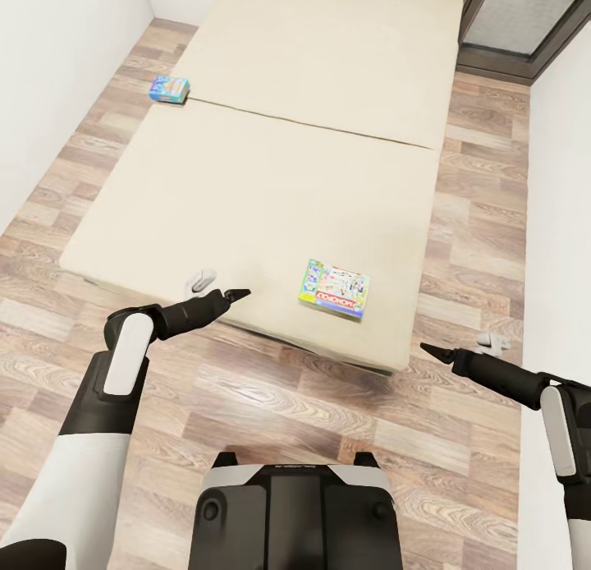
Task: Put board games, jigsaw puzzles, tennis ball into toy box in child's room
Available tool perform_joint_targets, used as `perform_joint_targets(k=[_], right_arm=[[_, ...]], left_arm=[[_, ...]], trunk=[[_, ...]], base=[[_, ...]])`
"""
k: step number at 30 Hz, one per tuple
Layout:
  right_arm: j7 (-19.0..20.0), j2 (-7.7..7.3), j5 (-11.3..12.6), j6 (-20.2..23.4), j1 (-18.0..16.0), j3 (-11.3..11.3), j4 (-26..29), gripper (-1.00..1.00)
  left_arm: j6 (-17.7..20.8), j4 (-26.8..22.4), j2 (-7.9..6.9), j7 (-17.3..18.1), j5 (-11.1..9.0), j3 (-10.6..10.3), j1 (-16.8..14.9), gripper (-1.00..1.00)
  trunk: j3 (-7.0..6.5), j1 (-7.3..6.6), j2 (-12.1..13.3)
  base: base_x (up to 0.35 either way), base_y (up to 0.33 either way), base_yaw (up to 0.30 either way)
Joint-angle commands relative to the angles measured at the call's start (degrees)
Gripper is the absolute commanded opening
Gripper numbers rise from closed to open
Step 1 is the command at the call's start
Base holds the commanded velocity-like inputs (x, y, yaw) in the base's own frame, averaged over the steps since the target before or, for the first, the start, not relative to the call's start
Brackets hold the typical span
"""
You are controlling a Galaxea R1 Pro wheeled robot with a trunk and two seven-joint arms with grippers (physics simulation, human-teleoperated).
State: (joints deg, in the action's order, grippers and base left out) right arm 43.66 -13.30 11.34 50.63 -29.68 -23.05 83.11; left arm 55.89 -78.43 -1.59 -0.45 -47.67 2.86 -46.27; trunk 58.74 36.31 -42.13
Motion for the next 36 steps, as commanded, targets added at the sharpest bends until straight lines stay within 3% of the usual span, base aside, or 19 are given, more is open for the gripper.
perform_joint_targets(k=[1,19,36], right_arm=[[0.2,0.00,0.0,0.3,0.0,-0.1,0.0,1.00],[0.2,0.02,0.1,0.3,0.0,-0.1,0.0,1.00],[0.2,0.03,0.1,0.3,0.0,-0.1,-0.1,1.00]], left_arm=[[0.3,0.0,0.01,0.0,-0.1,0.1,0.0,1.00],[0.3,0.0,0.01,0.0,-0.1,-0.1,0.0,1.00],[0.3,0.4,0.01,0.0,-0.1,0.0,0.0,1.00]], trunk=[[0.03,0.02,0.0],[0.02,0.02,0.0],[-0.26,0.02,0.0]], base=[[0.004,0.022,-0.013],[0.069,0.043,-0.036],[0.181,0.082,-0.213]])
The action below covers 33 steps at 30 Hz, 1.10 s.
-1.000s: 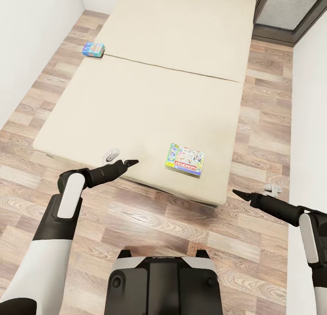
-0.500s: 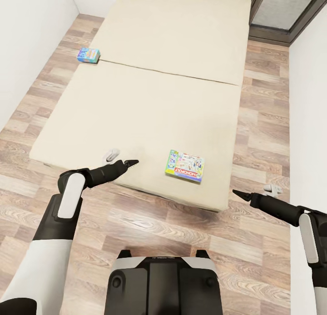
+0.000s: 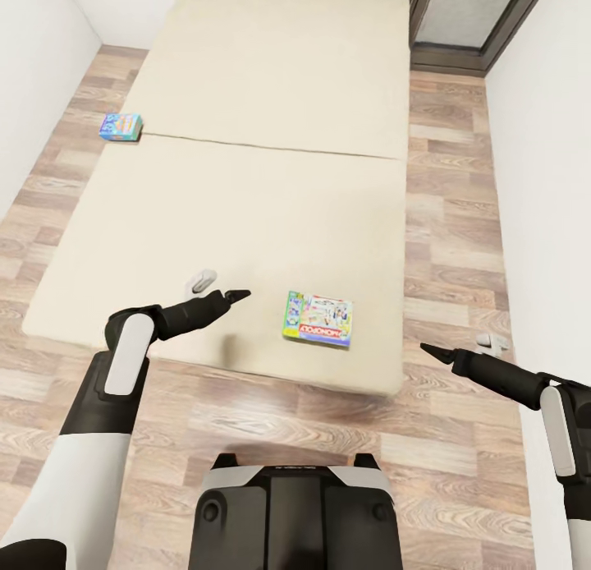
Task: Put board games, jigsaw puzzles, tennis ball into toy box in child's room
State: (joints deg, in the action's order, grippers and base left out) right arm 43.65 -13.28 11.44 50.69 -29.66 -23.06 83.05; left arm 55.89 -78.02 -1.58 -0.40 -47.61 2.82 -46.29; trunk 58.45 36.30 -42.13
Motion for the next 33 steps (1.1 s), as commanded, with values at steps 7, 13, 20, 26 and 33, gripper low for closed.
perform_joint_targets(k=[7,13,20,26,33], right_arm=[[0.2,0.01,0.0,0.3,0.0,-0.1,0.0,1.00],[0.2,0.02,0.0,0.3,0.0,-0.1,0.0,1.00],[0.2,0.07,0.0,0.3,0.0,-0.1,0.0,1.00],[0.2,0.08,0.0,0.3,0.0,-0.1,0.0,1.00],[0.2,0.09,0.0,0.3,0.0,-0.1,0.0,1.00]], left_arm=[[0.3,1.5,-0.01,-0.1,-0.1,0.0,0.0,1.00],[0.3,2.5,-0.01,-0.1,-0.1,-0.1,0.0,1.00],[0.3,4.6,0.04,-0.1,-0.1,-0.3,0.0,1.00],[0.3,5.7,0.23,-0.1,-0.1,-0.4,0.0,1.00],[0.3,6.4,0.41,-0.1,-0.1,-0.4,0.0,1.00]], trunk=[[-0.04,0.02,0.0],[-0.06,0.02,0.0],[-0.08,0.02,0.0],[-0.08,0.02,0.0],[-0.08,0.02,0.0]], base=[[0.041,0.015,-0.119],[0.016,0.006,-0.047],[0.006,0.002,-0.019],[0.003,0.001,-0.007],[0.001,0.000,-0.003]])
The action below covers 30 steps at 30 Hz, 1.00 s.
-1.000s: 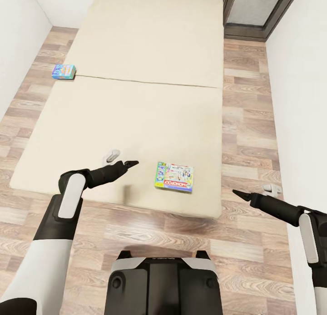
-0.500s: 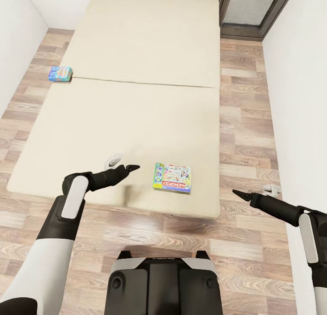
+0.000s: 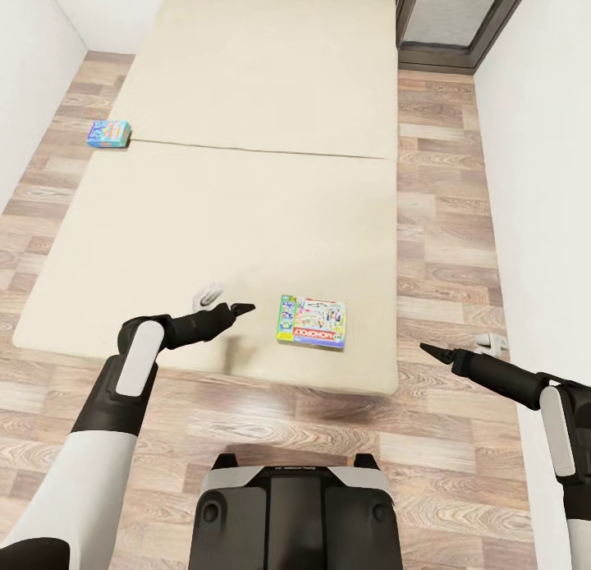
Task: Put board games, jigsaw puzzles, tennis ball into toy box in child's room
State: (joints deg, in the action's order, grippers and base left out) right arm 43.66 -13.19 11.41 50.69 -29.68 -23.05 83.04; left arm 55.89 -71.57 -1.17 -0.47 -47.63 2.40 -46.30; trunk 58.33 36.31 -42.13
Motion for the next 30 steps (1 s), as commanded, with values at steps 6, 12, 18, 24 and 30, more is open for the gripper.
perform_joint_targets(k=[6,12,18,24,30], right_arm=[[0.2,0.01,0.0,0.3,0.0,-0.1,0.0,1.00],[0.2,0.01,0.0,0.3,0.0,-0.1,0.0,1.00],[0.2,0.01,0.0,0.3,0.0,-0.1,0.0,1.00],[0.2,0.01,0.0,0.3,0.0,-0.1,0.0,1.00],[0.2,0.01,0.0,0.3,0.0,-0.1,0.0,1.00]], left_arm=[[0.2,0.2,0.07,-0.1,-0.1,0.1,0.0,1.00],[0.2,0.2,0.10,-0.1,-0.1,0.3,0.0,1.00],[0.2,0.2,0.11,-0.1,-0.1,0.3,0.0,1.00],[0.2,0.3,0.12,-0.1,-0.1,0.2,0.0,1.00],[0.2,0.3,0.12,-0.1,-0.1,0.0,0.0,1.00]], trunk=[[0.03,0.01,0.0],[0.03,0.01,0.0],[0.03,0.01,0.0],[0.03,0.01,0.0],[0.03,0.01,0.0]], base=[[0.000,0.000,-0.001],[0.000,0.000,0.000],[0.000,0.000,0.000],[0.000,0.000,0.000],[0.000,0.000,0.000]])
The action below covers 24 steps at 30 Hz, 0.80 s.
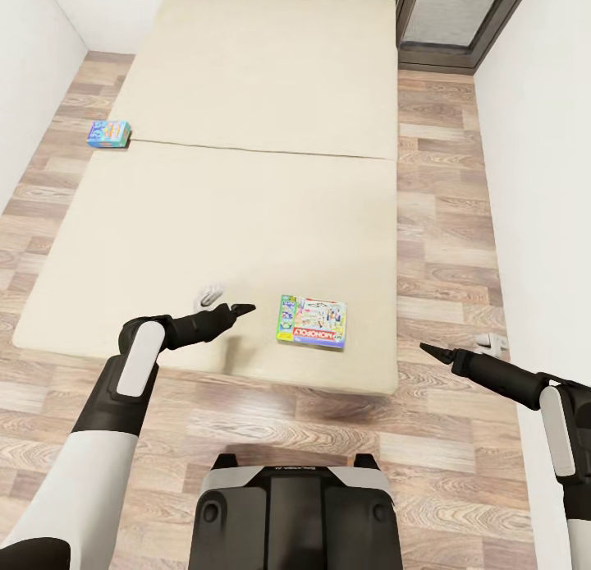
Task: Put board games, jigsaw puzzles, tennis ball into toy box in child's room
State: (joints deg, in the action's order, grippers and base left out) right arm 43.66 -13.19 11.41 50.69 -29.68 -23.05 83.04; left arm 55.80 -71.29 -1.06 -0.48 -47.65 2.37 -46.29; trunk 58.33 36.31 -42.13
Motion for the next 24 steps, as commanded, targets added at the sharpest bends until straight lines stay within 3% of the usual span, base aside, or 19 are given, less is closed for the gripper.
perform_joint_targets(k=[1,24], right_arm=[[0.2,0.00,0.0,0.3,0.0,-0.1,0.0,1.00],[0.2,0.00,0.0,0.3,0.0,-0.1,0.1,1.00]], left_arm=[[0.3,0.0,0.01,-0.1,-0.1,0.0,0.0,1.00],[0.1,4.3,0.38,0.1,-0.1,-0.1,0.0,1.00]], trunk=[[0.03,0.01,0.0],[0.03,0.01,0.0]], base=[[0.000,0.000,0.000],[0.000,0.000,0.000]])
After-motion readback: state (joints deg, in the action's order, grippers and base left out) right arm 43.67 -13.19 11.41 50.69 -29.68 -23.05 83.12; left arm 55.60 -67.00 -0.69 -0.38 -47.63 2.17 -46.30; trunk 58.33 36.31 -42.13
